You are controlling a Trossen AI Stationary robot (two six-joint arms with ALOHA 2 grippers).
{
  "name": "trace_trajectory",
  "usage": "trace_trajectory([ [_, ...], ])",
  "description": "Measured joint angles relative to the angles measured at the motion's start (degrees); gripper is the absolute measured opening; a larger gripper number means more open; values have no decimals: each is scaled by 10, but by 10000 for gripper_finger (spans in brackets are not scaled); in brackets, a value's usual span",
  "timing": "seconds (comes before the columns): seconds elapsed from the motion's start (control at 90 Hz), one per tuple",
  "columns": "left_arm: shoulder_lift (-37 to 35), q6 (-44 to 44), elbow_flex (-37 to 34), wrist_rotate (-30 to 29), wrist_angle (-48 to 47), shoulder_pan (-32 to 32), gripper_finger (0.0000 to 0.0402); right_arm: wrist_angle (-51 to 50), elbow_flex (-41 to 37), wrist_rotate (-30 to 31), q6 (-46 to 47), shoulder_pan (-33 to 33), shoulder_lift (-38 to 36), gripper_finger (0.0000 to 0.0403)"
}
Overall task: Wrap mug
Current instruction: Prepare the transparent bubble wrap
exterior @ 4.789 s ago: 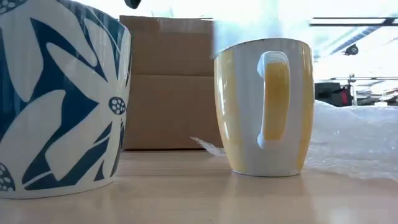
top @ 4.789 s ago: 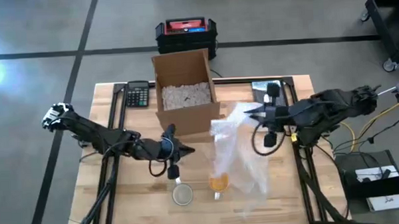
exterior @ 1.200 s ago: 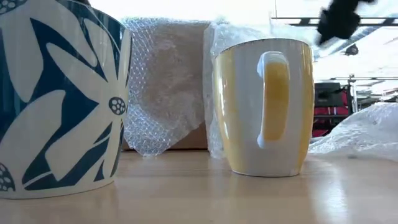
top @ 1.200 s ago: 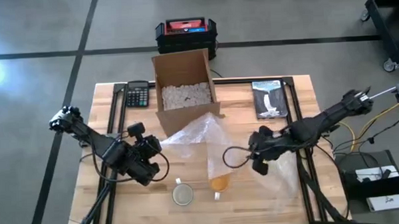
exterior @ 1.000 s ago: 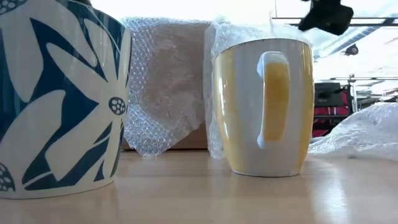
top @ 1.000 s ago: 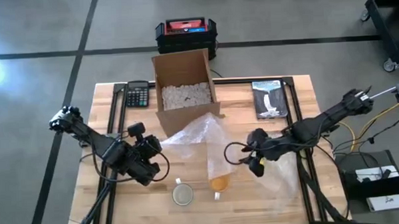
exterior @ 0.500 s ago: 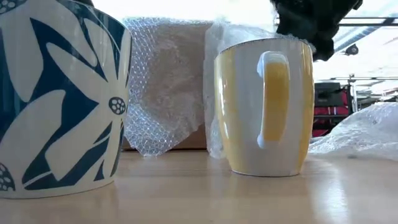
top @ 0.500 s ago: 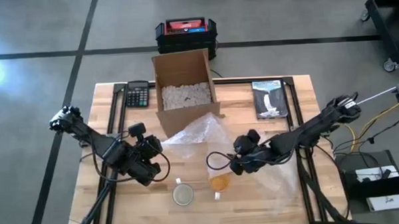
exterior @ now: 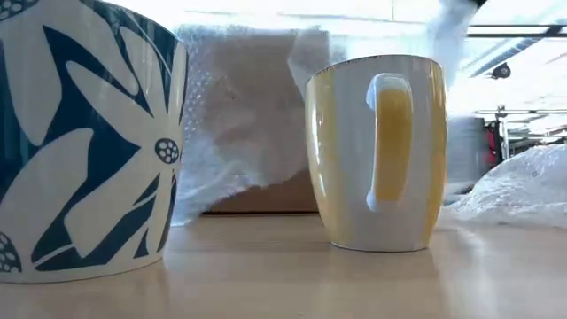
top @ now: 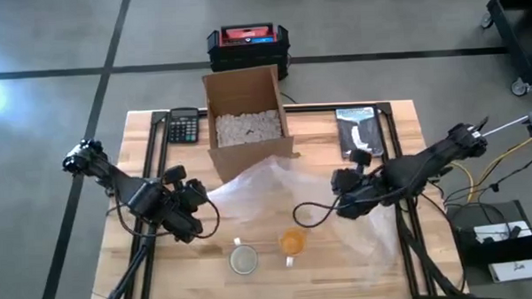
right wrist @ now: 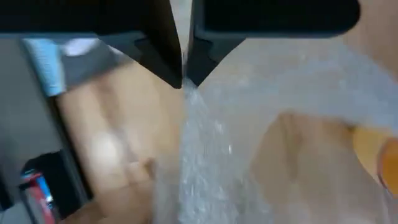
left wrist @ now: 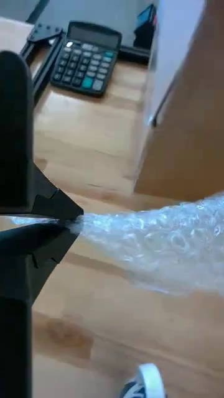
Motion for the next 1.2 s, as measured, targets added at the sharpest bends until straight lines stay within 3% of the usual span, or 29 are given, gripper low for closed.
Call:
trace_trajectory([
  [0.144, -19, -5, 14, 53, 0, 0, 0, -12, 48, -84, -55, 0, -3, 1],
  [0.322, -45, -36, 35, 195, 1, -1, 0, -14, 80, -229, -47, 2, -9, 0],
  [0.4, -57, -51, 42, 228, 3, -3, 0, -14, 83, -254, -38, 2, -21, 0],
  [0.511, -78, -53, 44, 228, 3, -4, 0, -20, 76, -229, -47, -1, -40, 0],
  [0.678, -93, -46, 42, 163, 9, -3, 0, -19, 67, -73, -12, -4, -44, 0],
  [0.733, -89, -46, 42, 154, 8, -4, 0, -17, 60, -49, 7, -4, -43, 0],
  [0.967, -57, -50, 17, 167, 9, -4, 0, 14, -32, -48, 25, -4, -33, 16],
  [1.2, -28, -94, -57, 218, 12, -15, 8, 195, -153, -93, 26, -3, -33, 82],
])
